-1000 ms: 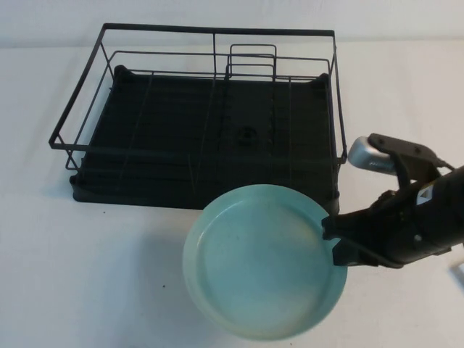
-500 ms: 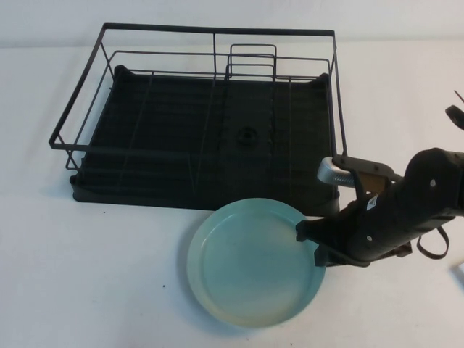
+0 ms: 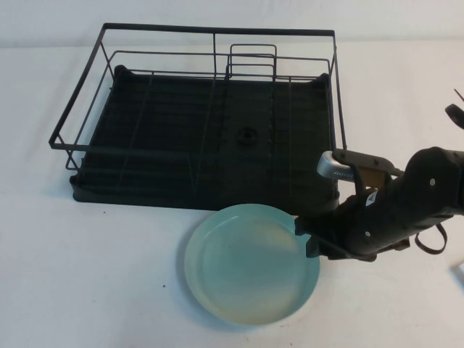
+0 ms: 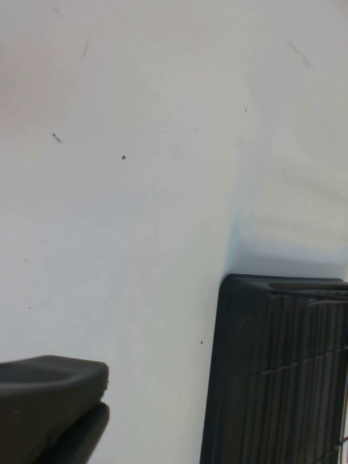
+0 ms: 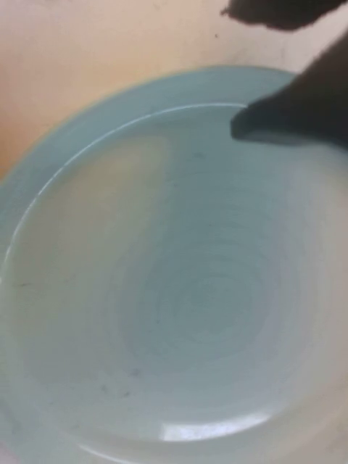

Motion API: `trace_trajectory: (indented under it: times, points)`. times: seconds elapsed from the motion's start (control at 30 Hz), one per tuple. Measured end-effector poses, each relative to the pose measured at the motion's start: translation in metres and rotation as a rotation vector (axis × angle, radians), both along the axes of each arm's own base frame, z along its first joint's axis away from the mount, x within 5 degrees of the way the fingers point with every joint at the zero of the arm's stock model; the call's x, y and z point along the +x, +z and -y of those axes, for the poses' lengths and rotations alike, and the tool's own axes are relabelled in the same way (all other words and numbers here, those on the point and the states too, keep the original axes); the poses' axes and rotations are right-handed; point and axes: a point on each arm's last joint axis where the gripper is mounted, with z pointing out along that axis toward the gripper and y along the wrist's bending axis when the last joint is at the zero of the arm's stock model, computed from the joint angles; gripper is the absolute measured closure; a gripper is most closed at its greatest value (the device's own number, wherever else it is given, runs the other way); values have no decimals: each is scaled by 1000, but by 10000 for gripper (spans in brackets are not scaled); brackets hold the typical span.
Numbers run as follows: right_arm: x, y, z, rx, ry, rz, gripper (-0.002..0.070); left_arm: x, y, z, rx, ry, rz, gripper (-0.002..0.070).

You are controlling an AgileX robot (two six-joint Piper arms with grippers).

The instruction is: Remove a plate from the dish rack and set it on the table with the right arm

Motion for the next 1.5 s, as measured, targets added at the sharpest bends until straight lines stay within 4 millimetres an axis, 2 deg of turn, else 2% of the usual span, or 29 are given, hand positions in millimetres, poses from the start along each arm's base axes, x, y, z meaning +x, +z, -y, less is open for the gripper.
trace_trajectory:
  times: [0.13, 0.23, 0.3, 0.47, 0.53, 0.7, 0.83, 0.93, 1.1, 1.23, 1.37, 1.5]
  points:
    - [0, 0, 1, -20, 18, 9, 317, 0, 0, 0, 0, 0, 0, 678]
    - [0, 4, 1, -55, 64, -11, 304, 0, 0, 0, 0, 0, 0, 678]
    - [-2, 12, 3, -94, 112, -24, 353, 0, 0, 0, 0, 0, 0, 678]
    - [-16, 43, 12, -122, 167, -12, 612, 0, 0, 0, 0, 0, 0, 678]
    - [-24, 56, 16, -120, 180, 2, 659, 0, 0, 0, 0, 0, 0, 678]
    - [-51, 98, 32, -107, 207, 69, 689, 0, 0, 0, 0, 0, 0, 678]
    - [-87, 143, 59, -129, 224, 218, 693, 0, 0, 0, 0, 0, 0, 678]
    - [-118, 162, 80, -130, 224, 295, 693, 0, 0, 0, 0, 0, 0, 678]
    - [-170, 169, 108, -132, 248, 274, 694, 0, 0, 0, 0, 0, 0, 678]
    - [-198, 169, 124, -123, 278, 358, 694, 0, 0, 0, 0, 0, 0, 678]
    - [-206, 144, 133, -147, 291, 468, 694, 0, 0, 0, 0, 0, 0, 678]
    - [-201, 109, 140, -226, 274, 563, 694, 0, 0, 0, 0, 0, 0, 678]
